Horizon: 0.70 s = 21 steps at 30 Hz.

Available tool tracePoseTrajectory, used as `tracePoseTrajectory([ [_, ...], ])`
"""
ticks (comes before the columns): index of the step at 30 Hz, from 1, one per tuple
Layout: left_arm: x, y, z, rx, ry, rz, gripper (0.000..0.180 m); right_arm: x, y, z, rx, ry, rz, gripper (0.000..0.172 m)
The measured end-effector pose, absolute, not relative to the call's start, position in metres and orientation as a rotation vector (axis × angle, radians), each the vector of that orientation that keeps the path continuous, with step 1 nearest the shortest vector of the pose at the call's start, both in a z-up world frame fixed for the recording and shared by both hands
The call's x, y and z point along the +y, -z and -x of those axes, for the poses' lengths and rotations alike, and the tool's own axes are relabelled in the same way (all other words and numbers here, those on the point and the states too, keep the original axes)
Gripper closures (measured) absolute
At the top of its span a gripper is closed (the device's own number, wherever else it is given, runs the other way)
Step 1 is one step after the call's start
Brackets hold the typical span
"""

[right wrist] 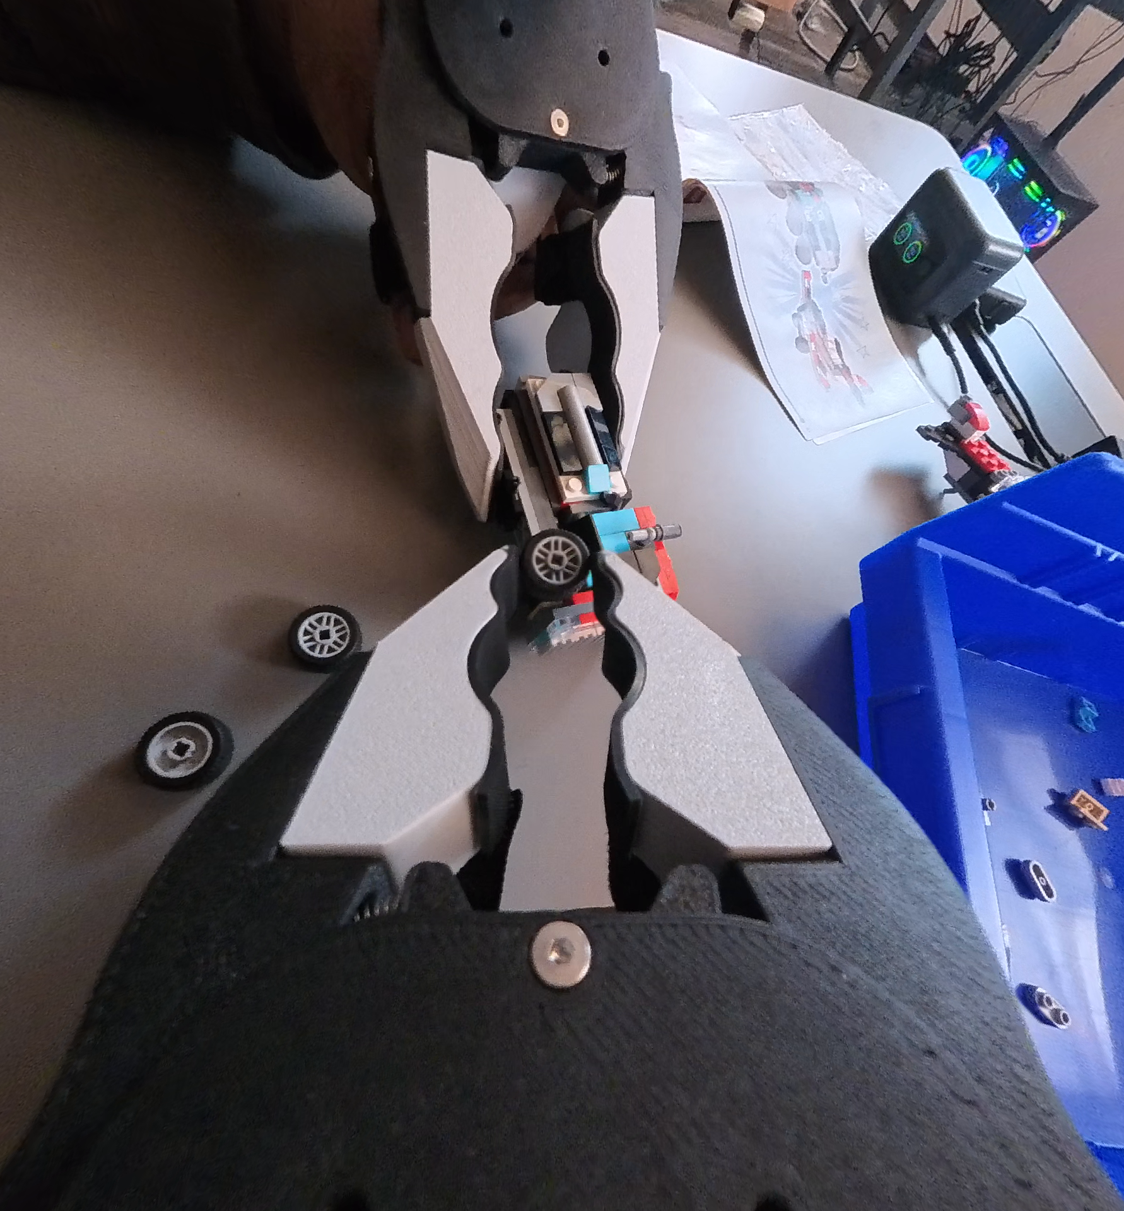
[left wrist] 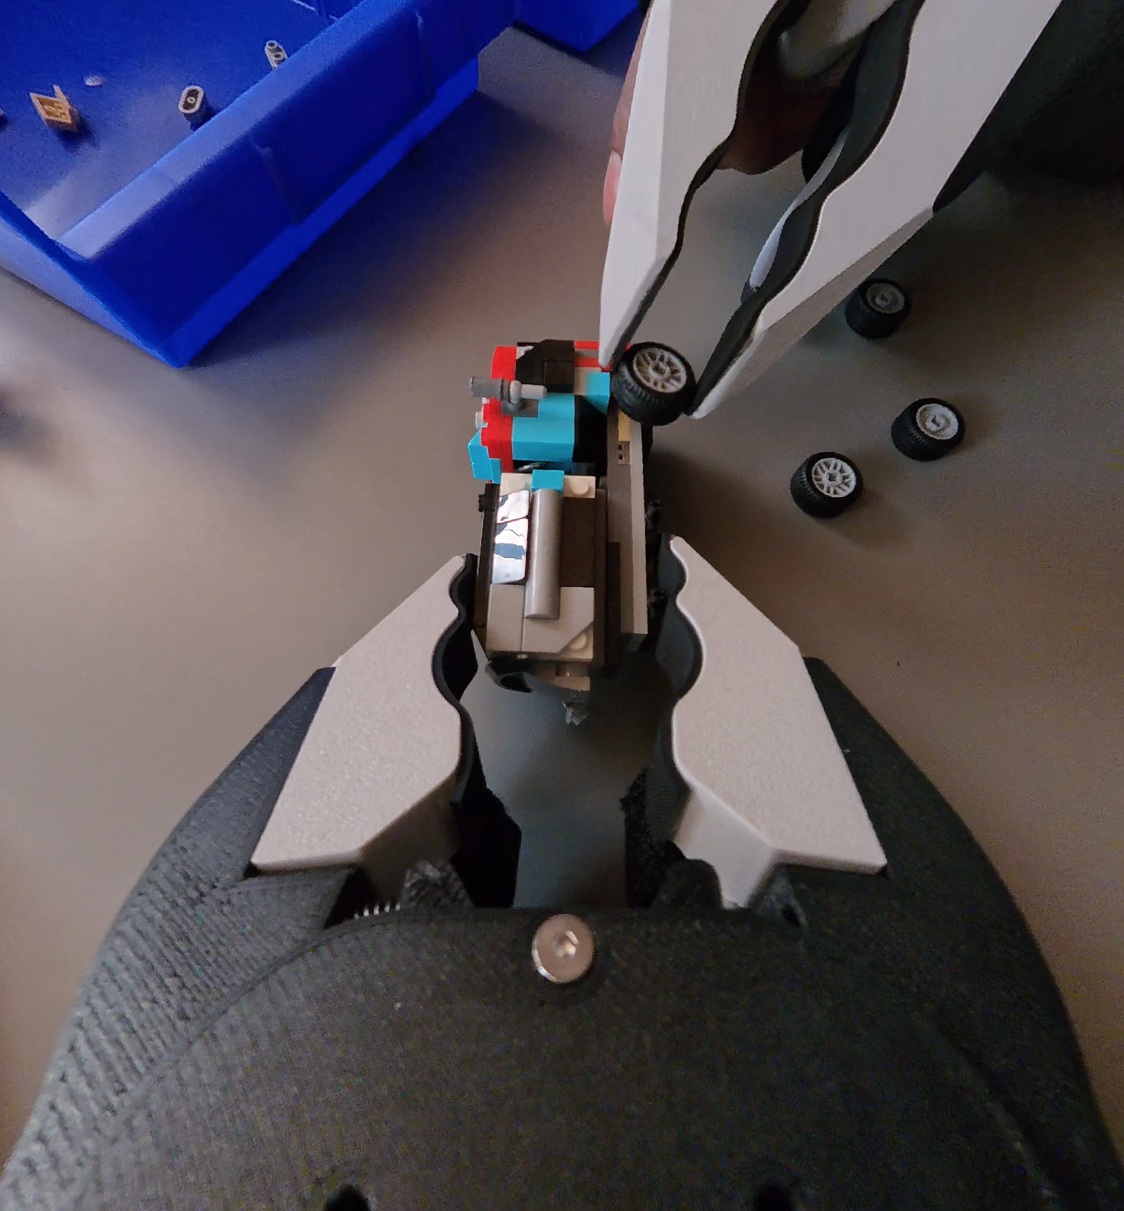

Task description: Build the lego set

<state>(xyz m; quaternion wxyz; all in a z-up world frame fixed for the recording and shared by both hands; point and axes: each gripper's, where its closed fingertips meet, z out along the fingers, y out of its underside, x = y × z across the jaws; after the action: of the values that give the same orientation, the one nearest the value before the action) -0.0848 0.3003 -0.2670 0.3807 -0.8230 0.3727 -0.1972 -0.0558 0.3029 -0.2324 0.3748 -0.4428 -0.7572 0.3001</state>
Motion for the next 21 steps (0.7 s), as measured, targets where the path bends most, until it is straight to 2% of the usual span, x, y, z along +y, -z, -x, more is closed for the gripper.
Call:
tracePoseTrajectory([
  [18, 0.3001, 0.2653, 0.0847, 0.941, 0.528, 2.096, 0.123, 0.3053, 0.2286, 0.0513, -1.930, -0.754, 1.074, 0.139],
  [21, 0.2994, 0.2662, 0.0850, 0.947, 0.527, 2.101, 0.124, 0.3123, 0.2322, 0.0473, -1.937, -0.744, 1.107, 0.128],
])
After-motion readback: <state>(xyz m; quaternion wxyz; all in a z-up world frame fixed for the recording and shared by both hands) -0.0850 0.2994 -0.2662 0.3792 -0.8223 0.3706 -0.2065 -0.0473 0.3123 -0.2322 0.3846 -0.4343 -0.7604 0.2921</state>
